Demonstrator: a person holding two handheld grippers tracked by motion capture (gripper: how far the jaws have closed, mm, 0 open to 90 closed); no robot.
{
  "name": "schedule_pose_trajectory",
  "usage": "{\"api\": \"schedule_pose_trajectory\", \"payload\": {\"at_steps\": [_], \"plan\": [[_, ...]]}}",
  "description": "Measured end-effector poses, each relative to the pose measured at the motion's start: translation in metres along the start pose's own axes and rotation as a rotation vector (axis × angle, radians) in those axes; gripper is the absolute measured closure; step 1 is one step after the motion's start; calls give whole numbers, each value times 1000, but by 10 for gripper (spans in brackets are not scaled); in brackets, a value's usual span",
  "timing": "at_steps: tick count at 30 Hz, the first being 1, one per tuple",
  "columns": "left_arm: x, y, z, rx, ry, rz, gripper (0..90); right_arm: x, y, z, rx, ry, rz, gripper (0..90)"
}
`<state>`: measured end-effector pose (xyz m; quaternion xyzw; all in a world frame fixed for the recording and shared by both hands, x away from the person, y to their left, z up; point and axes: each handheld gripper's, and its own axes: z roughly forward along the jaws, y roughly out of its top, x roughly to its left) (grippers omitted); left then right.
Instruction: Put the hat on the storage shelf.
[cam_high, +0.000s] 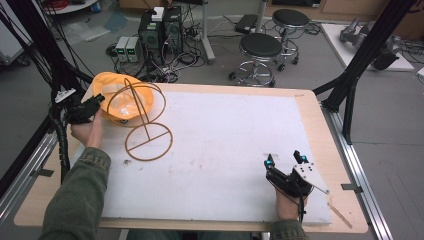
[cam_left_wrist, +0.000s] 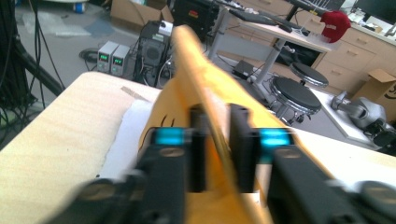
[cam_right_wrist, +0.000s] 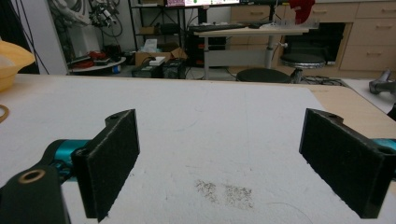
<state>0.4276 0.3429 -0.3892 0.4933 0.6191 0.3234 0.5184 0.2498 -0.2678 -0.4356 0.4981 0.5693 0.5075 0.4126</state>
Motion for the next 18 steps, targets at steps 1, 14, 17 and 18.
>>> {"api": "schedule_pose_trajectory", "payload": {"at_steps": [1, 14, 17, 18], "plan": [[-1, 0, 0, -6, 1, 8, 863, 0, 0, 0, -2, -2, -1, 109], [-9, 1, -3, -46, -37, 23, 868, -1, 0, 0, -5, -5, 6, 110], [-11, 2, -4, -71, -41, 27, 867, -1, 0, 0, -3, -5, 7, 109], [-11, 3, -5, -84, -46, 29, 868, -1, 0, 0, -4, -5, 7, 110]]}}
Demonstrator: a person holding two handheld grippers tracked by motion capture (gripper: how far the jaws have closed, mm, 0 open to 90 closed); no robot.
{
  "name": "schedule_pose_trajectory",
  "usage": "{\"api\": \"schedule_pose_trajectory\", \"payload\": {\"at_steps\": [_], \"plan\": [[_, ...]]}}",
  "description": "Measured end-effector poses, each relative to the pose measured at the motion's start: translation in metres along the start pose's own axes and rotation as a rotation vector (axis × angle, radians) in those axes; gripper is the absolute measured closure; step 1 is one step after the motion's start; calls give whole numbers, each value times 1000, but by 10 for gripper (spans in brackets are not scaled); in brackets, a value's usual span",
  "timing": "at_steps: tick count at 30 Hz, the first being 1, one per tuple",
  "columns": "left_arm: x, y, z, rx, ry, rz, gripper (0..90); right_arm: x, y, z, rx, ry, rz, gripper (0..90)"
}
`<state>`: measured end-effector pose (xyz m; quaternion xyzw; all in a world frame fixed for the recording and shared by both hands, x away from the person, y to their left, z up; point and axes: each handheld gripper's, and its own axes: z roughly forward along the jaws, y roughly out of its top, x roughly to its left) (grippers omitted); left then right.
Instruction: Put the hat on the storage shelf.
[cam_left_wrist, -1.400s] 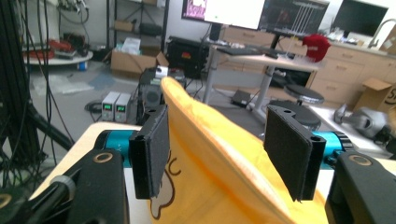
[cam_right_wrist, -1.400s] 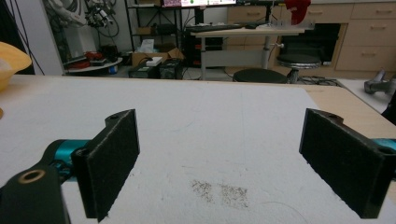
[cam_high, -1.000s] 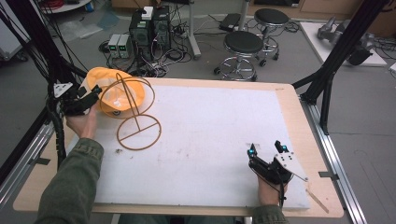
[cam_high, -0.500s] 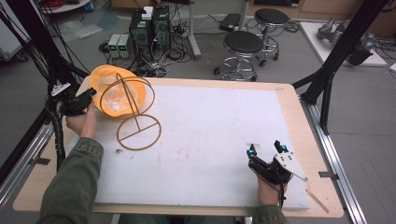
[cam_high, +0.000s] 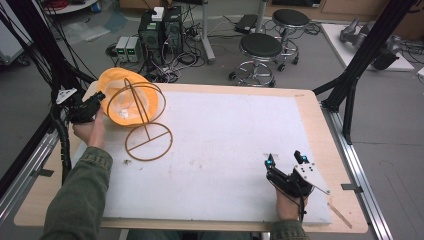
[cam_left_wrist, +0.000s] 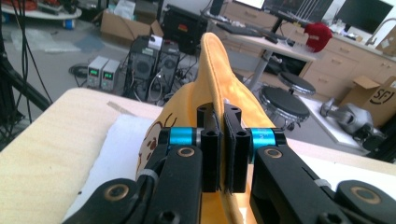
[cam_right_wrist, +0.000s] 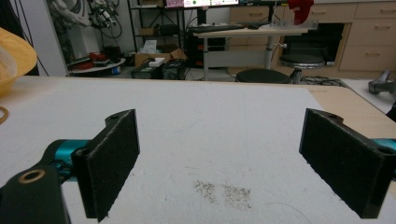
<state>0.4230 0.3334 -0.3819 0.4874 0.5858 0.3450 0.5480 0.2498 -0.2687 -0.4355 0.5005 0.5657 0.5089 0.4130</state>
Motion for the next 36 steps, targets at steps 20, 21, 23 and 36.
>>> {"api": "schedule_pose_trajectory", "payload": {"at_steps": [20, 21, 23, 36], "plan": [[-14, 16, -21, -199, 6, 114, 867, 0, 0, 0, 1, 4, 3, 109], [-15, 17, -22, -212, 10, 119, 868, 0, 0, 1, 2, 4, 1, 109], [-14, 19, -24, -234, 12, 115, 867, 0, 0, 1, 5, 9, 3, 109], [-24, 49, -32, -303, -44, 192, 868, -1, 0, 0, 0, 15, 13, 109]]}}
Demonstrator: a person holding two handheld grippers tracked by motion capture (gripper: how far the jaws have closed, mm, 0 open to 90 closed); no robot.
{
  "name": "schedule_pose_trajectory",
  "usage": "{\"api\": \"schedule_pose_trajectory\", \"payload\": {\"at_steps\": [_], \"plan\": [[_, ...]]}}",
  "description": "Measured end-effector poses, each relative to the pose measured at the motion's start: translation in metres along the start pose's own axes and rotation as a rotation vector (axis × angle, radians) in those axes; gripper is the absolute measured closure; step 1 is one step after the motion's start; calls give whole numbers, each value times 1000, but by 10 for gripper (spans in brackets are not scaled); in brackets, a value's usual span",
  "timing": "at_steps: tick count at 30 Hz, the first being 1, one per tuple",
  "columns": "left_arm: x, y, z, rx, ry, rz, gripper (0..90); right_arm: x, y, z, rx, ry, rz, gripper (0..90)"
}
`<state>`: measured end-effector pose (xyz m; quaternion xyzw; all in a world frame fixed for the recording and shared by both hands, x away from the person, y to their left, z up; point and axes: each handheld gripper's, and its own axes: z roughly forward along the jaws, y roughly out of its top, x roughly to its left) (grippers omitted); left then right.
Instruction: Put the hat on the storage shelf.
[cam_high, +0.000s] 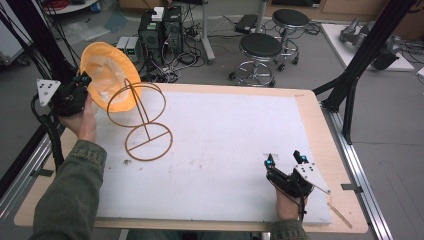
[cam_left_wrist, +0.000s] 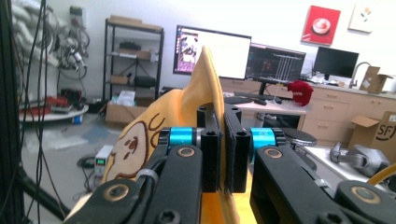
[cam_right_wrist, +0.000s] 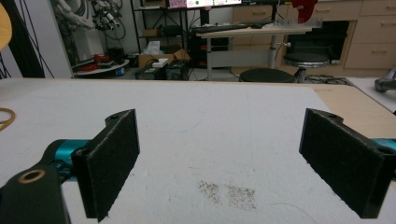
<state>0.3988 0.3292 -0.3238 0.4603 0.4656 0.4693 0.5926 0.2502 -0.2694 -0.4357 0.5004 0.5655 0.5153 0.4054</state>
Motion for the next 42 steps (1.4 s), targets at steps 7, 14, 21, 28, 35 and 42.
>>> {"api": "schedule_pose_trajectory", "payload": {"at_steps": [7, 14, 21, 28, 35, 42], "plan": [[-8, 21, 2, -31, -46, 50, 868, 0, 0, 0, -8, 4, -3, 110], [-13, 33, -3, -56, -90, 77, 867, 0, 0, -1, -8, 10, 5, 109], [-14, 40, -8, -75, -128, 77, 868, 0, 1, -1, -11, 10, 3, 110], [-29, 54, -14, -103, -211, 130, 868, 0, 1, -1, -12, 7, 5, 110], [-39, 59, -21, -109, -260, 138, 868, 1, 1, -2, -14, 8, 14, 110], [-42, 70, -27, -130, -286, 122, 868, 0, 1, -2, -19, 7, 14, 109]]}}
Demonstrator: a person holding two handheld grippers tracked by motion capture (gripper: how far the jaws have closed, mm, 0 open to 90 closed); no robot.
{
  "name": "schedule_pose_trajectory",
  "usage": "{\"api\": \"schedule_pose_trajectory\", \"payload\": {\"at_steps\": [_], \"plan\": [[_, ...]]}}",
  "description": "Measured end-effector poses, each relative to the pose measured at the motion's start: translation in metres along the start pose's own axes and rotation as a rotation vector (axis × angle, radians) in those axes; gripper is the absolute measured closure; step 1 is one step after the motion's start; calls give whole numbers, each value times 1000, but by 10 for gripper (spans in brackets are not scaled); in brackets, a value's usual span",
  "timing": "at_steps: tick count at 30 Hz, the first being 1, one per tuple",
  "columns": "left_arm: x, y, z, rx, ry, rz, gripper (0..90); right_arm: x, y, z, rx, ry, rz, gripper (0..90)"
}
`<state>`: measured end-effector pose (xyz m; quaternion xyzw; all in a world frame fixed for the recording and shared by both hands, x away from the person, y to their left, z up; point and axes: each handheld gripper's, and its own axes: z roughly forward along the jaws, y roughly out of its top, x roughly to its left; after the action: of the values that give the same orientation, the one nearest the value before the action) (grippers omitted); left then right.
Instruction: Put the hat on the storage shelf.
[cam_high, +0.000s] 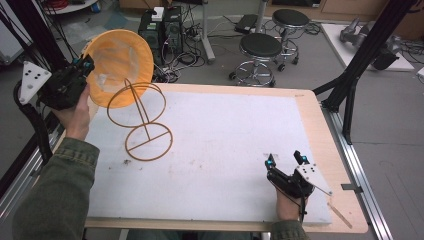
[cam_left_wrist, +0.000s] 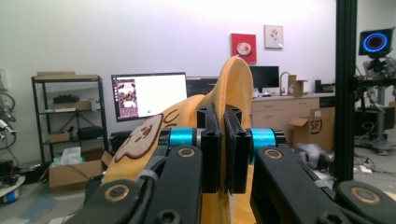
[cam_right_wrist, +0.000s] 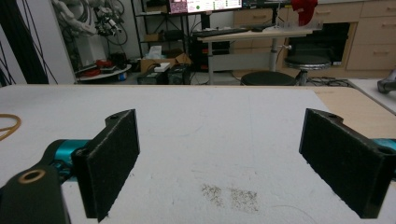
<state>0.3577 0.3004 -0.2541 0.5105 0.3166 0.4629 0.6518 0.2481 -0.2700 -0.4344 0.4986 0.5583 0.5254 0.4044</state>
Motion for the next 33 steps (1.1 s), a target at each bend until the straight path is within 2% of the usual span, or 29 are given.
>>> {"api": "schedule_pose_trajectory", "payload": {"at_steps": [12, 19, 22, 33], "plan": [[-15, 11, -6, -31, -68, 18, 867, -1, 1, -2, -17, -11, 2, 110], [-25, 15, -9, -50, -125, 21, 866, -1, 1, -1, -16, -12, -2, 109], [-28, 15, -10, -48, -143, 31, 866, -1, 1, -2, -11, -10, 4, 110], [-42, 11, -16, -44, -229, 23, 866, -1, 1, -2, -11, -10, 5, 110]]}}
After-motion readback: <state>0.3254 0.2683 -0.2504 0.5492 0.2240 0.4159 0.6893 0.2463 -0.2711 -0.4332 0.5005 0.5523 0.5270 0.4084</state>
